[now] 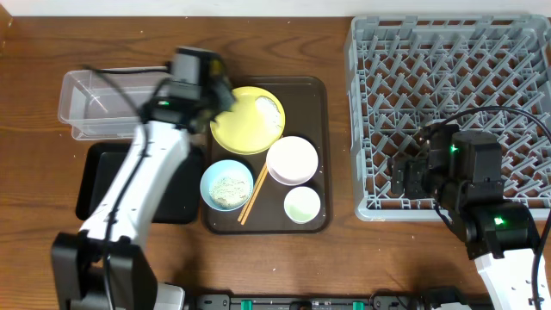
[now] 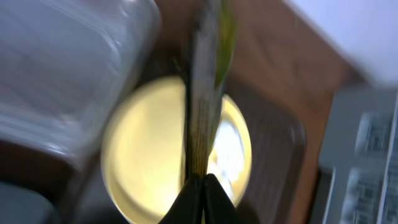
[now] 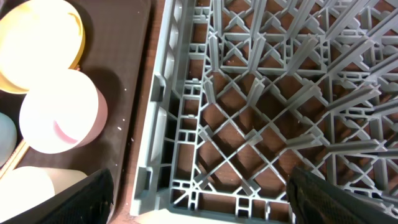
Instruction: Sort waste into correct bins and load items into the dishwasher rack
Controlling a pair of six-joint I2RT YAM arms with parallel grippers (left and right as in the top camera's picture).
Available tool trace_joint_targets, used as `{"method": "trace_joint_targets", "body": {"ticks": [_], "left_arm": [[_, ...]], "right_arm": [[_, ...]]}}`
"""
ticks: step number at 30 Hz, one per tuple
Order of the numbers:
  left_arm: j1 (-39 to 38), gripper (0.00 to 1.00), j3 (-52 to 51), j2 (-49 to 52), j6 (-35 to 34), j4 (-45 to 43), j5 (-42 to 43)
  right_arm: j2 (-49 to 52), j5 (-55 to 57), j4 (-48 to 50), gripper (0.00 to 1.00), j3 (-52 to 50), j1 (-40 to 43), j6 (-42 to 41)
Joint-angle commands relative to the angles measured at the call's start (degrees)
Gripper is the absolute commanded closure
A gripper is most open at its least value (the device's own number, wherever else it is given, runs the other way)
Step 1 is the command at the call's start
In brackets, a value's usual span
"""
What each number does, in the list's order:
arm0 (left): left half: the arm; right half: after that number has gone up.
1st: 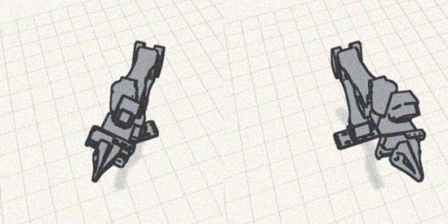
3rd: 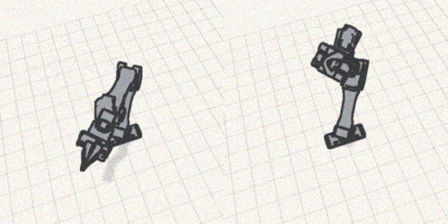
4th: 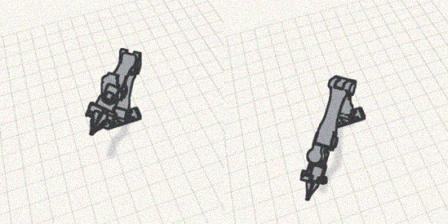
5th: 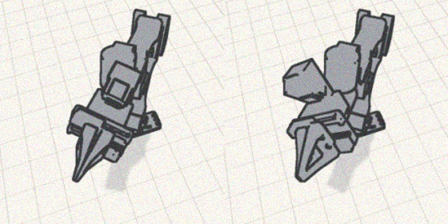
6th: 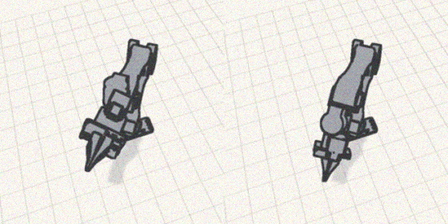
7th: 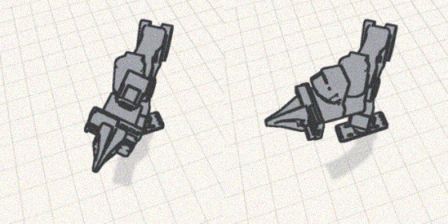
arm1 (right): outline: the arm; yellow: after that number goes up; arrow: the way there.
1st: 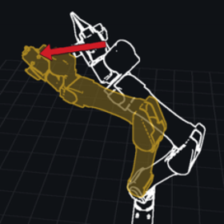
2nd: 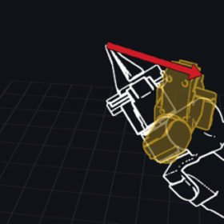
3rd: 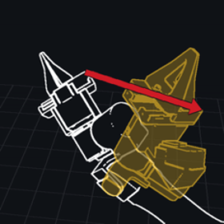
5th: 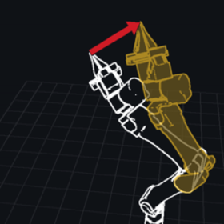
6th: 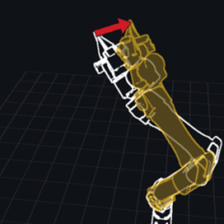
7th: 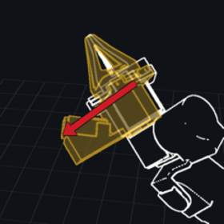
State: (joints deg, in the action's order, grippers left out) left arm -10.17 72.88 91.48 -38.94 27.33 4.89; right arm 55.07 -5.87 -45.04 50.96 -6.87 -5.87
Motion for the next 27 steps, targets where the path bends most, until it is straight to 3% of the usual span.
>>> {"method": "trace_joint_targets", "body": {"ticks": [1, 7, 13, 15, 17, 22, 27], "left_arm": [[7.69, 0.94, -0.15, -1.05, 2.89, -2.51, -1.99], [15.91, 0.94, -0.15, 1.31, 1.22, -5.07, -1.9], [17.75, 0.94, -0.15, 1.92, 1.2, -5.22, 1.66], [17.35, 0.89, -0.15, 1.84, 1.64, -5.22, 4.11], [16.55, 0.71, -0.15, 1.84, 4.07, -5.22, 6.14], [12.44, 0.46, -0.15, 1.84, 13.55, -5.14, 9.29], [7.15, 0.43, -0.17, 2.23, 16.48, -4.26, 8.41]], "right_arm": [[-0.31, -0.35, 0.02, 0.12, 1.53, 0.48, -0.48], [-0.31, -0.35, 0.07, 0.12, 1.53, 0.48, -0.48], [-0.31, -0.35, 0.26, 0.12, 1.53, 0.48, -0.48], [-0.31, -0.35, 0.26, 0.12, 1.53, 0.48, -0.48], [-0.31, -0.35, 0.24, 0.12, 1.53, 0.48, -0.48], [-0.31, -0.33, 0.42, 0.09, 1.53, 0.48, -0.48], [-0.31, -0.33, 0.63, 0.09, 1.53, 0.48, -0.5]]}}
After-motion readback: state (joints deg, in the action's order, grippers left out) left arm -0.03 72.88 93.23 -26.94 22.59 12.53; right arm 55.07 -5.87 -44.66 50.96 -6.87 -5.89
